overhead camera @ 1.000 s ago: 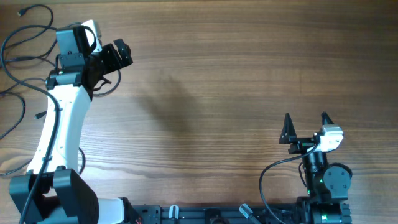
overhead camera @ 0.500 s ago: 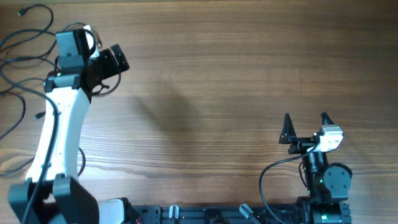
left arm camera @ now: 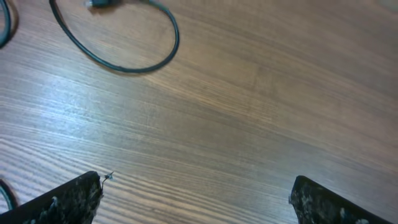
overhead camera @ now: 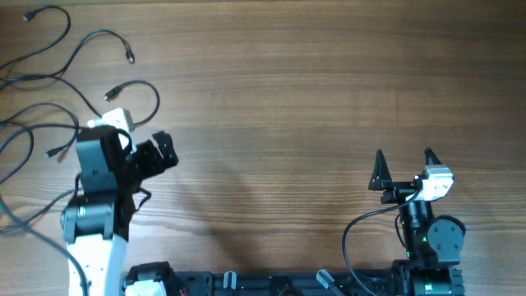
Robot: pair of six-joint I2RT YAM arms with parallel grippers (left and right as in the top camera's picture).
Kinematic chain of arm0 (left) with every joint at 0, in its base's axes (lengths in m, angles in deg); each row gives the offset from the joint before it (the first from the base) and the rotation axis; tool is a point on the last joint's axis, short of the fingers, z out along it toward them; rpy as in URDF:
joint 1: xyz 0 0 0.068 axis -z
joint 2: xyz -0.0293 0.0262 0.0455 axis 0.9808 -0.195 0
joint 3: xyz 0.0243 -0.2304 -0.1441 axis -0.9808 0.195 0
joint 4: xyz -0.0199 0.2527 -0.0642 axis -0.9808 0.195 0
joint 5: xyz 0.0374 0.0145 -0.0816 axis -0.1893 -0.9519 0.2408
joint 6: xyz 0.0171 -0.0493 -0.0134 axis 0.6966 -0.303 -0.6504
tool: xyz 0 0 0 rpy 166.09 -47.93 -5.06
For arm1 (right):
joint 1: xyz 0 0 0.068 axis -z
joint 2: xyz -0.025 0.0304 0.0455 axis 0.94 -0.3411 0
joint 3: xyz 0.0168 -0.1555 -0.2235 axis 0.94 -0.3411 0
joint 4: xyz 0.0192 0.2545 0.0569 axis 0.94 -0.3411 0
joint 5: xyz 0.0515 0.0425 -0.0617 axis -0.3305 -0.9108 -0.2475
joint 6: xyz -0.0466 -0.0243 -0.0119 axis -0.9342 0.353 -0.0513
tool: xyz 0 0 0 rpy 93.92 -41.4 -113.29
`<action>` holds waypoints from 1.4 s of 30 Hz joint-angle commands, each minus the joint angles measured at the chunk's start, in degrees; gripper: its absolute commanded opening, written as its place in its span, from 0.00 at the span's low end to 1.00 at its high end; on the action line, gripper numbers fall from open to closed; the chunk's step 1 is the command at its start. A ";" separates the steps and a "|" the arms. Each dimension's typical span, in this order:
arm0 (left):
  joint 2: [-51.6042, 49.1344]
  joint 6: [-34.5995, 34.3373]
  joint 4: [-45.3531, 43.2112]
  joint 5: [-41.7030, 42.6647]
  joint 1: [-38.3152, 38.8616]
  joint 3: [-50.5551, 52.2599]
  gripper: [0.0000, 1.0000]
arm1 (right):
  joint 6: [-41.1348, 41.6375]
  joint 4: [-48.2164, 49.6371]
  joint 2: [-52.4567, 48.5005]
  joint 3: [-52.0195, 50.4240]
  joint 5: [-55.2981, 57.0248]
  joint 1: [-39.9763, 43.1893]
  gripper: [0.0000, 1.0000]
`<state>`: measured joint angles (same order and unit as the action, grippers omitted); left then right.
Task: Untangle cables
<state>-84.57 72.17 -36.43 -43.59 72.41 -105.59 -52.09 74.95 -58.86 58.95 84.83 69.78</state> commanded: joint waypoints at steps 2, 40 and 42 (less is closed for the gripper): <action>8.94 0.92 -0.55 0.33 0.87 2.03 1.00 | -0.72 0.02 0.72 -0.07 -0.90 0.13 1.00; 51.30 0.87 -30.14 1.01 5.35 41.11 1.00 | -0.72 0.02 0.72 -0.07 -0.90 0.13 1.00; 51.30 0.85 -32.41 1.18 5.40 42.23 1.00 | -0.72 0.02 0.72 -0.07 -0.90 0.13 1.00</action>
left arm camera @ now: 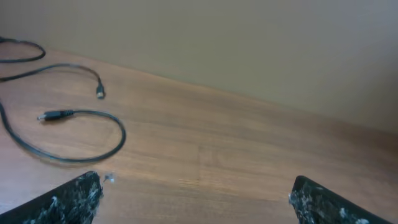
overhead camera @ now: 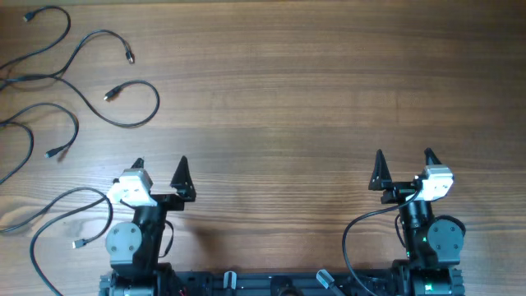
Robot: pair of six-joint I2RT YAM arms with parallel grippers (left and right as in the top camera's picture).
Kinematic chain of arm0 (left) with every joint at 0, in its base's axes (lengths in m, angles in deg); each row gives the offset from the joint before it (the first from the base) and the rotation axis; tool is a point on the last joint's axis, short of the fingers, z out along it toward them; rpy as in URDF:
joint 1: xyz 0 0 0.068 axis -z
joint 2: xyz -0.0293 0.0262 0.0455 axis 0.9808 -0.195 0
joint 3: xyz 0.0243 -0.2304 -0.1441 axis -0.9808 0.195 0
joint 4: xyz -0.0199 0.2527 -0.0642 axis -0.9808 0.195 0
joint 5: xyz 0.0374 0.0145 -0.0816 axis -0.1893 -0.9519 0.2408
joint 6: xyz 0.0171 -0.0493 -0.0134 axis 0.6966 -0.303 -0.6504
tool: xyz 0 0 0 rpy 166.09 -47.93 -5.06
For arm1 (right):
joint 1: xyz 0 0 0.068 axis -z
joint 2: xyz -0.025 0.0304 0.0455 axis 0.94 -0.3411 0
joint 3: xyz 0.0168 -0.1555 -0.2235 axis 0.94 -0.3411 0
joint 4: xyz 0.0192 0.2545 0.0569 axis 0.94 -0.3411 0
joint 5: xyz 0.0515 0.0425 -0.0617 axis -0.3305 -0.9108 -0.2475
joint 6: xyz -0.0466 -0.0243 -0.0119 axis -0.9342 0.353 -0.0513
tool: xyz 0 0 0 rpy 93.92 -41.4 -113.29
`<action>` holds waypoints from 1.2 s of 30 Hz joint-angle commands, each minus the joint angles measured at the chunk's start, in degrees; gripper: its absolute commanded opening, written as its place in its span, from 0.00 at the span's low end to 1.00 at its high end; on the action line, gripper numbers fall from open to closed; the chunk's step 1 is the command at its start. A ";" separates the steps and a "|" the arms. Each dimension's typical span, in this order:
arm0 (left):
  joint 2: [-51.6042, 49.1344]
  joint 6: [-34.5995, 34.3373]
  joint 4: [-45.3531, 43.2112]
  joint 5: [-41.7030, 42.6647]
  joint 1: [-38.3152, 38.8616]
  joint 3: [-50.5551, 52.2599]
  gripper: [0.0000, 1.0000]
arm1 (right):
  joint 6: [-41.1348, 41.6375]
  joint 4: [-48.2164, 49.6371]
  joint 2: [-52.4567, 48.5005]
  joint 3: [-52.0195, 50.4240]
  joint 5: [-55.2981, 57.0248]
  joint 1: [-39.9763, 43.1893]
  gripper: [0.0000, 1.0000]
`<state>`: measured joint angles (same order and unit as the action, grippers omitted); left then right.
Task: Untangle cables
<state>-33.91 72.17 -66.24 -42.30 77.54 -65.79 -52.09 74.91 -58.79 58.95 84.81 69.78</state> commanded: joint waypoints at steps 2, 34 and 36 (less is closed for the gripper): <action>0.66 0.90 -4.66 -0.15 0.26 3.37 1.00 | -0.72 0.07 0.66 -0.07 -0.87 0.13 1.00; 0.63 11.52 -4.81 -7.21 2.80 3.89 1.00 | -0.72 0.07 0.66 -0.07 -0.87 0.13 1.00; 0.63 8.04 -5.16 -10.93 2.82 3.89 1.00 | -0.72 0.07 0.66 -0.07 -0.87 0.13 0.99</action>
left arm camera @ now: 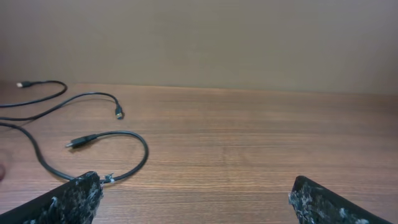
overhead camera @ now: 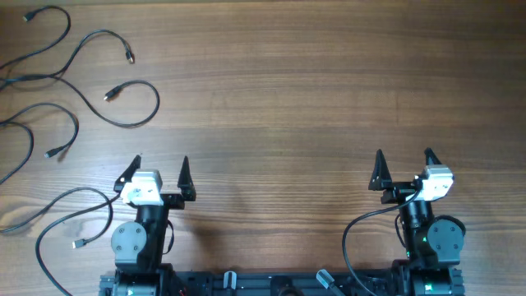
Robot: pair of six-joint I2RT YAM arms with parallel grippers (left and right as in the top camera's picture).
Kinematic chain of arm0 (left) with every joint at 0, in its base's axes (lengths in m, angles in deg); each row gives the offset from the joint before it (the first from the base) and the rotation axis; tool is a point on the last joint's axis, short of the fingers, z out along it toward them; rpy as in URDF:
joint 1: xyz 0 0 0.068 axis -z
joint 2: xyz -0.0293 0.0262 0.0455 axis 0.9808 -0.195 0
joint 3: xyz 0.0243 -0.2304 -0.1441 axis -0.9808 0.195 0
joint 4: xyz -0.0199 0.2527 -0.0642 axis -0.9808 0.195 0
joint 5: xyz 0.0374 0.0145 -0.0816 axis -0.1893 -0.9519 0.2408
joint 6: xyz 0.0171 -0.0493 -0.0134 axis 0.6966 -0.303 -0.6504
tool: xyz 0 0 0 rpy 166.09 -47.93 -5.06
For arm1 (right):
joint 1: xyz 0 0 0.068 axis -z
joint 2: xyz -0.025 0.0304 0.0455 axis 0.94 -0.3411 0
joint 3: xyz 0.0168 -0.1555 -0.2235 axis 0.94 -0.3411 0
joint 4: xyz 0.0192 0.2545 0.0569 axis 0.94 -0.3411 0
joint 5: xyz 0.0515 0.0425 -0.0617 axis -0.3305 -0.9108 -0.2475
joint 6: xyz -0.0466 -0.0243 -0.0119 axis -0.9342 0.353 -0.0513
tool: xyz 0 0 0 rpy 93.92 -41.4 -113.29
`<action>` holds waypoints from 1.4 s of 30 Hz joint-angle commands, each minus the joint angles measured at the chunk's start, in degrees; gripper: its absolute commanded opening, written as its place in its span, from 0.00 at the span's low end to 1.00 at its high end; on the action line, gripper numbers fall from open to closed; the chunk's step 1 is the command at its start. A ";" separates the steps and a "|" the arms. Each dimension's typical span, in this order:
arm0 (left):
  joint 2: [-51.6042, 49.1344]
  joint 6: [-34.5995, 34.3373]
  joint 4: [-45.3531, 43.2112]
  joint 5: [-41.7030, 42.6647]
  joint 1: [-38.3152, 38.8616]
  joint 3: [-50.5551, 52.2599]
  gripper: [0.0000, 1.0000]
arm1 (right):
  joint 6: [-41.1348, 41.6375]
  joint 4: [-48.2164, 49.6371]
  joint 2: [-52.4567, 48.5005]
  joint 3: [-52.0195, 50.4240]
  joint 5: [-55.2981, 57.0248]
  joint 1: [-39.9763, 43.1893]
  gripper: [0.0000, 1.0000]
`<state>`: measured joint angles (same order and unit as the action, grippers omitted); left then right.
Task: Untangle cables
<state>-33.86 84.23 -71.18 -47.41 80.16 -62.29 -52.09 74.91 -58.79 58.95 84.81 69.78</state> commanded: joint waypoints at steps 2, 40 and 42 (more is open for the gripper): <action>0.59 -3.80 -0.22 -5.95 0.17 0.39 1.00 | -0.70 0.07 0.66 -0.07 -0.87 0.13 1.00; 0.50 0.79 -0.37 -4.20 0.20 0.39 1.00 | -0.72 0.07 0.66 -0.07 -0.87 0.13 1.00; 0.50 0.79 -0.37 -4.20 0.20 0.39 1.00 | -0.72 0.07 0.66 -0.07 -0.87 0.13 1.00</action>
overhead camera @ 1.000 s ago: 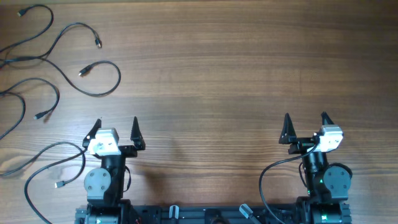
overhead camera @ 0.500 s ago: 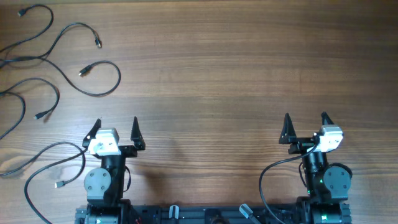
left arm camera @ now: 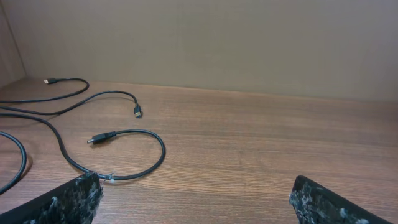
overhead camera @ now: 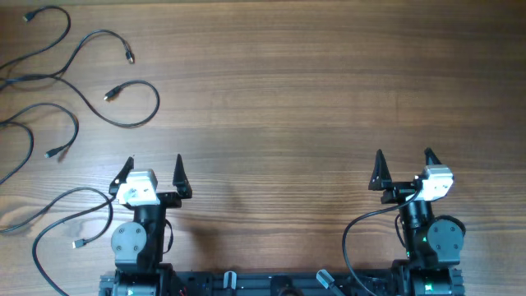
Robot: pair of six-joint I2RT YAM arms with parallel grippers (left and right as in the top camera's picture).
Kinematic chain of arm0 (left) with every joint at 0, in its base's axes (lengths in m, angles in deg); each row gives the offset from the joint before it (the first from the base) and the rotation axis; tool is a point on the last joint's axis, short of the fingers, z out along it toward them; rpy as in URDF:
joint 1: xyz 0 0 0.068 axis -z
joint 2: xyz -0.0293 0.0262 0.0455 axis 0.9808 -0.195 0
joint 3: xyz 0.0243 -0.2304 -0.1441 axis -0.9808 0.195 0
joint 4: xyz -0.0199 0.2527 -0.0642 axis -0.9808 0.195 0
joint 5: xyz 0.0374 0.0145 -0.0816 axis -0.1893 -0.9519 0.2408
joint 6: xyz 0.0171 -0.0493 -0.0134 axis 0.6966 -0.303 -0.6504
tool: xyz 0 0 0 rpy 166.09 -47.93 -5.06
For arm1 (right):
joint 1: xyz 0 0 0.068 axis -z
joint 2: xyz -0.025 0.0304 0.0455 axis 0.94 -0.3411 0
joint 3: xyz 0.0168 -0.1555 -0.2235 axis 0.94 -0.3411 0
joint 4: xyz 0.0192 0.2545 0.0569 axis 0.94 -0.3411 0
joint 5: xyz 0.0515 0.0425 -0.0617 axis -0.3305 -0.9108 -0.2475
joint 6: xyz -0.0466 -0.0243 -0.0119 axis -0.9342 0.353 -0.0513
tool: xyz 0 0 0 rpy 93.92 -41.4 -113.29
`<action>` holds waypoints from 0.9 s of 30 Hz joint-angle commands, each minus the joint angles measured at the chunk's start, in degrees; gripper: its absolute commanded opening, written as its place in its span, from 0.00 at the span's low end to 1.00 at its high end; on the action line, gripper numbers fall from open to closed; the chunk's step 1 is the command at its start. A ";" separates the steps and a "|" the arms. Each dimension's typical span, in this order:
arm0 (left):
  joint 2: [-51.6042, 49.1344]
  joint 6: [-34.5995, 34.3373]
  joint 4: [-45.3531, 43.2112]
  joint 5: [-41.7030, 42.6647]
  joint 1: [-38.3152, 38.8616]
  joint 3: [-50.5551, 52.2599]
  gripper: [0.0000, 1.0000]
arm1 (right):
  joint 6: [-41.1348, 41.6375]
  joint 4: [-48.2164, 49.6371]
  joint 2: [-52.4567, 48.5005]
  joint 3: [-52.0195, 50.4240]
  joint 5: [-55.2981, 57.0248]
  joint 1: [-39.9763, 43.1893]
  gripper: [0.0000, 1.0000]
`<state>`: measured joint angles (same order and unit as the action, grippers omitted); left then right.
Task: Untangle cables
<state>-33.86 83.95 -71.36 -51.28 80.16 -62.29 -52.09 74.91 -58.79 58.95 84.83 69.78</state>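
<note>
Several thin black cables (overhead camera: 78, 74) lie spread over the table's far left, each with a small plug at its end. One looped cable (overhead camera: 136, 105) curls nearest the middle; in the left wrist view that looped cable (left arm camera: 134, 158) lies ahead and left of the fingers. Another cable (overhead camera: 66, 215) loops at the near left. My left gripper (overhead camera: 153, 171) stands open at the near left edge, nothing between its fingers, apart from every cable. My right gripper (overhead camera: 403, 165) stands open at the near right, far from the cables.
The wooden table (overhead camera: 312, 90) stretches bare between the arms. A beige wall (left arm camera: 217, 43) rises behind its far edge. A black lead (overhead camera: 355, 238) runs by the right arm's base.
My left gripper has turned slightly to the left, so the cables sit more toward the middle of its wrist view. The cables and the right arm have not moved.
My left arm first reached out over the left cables, its wrist looking down at the looped cable. Then it was drawn back to the near edge, open and level. It has since settled there, turning a little leftward. The right arm stayed still throughout.
</note>
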 commanded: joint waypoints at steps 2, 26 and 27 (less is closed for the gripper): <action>0.50 1.07 -0.20 -0.33 0.20 0.39 1.00 | -0.72 0.07 0.66 -0.07 -0.90 0.13 1.00; 0.44 1.07 -0.20 -0.33 0.20 0.39 1.00 | -8.07 0.09 0.66 -0.07 -0.90 0.13 1.00; 0.44 1.07 -0.20 -0.33 0.20 0.39 1.00 | -8.07 0.07 0.66 -0.07 -0.90 0.13 1.00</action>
<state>-33.86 83.97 -71.36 -51.28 80.16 -62.29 -59.17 74.91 -58.79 58.95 84.81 69.78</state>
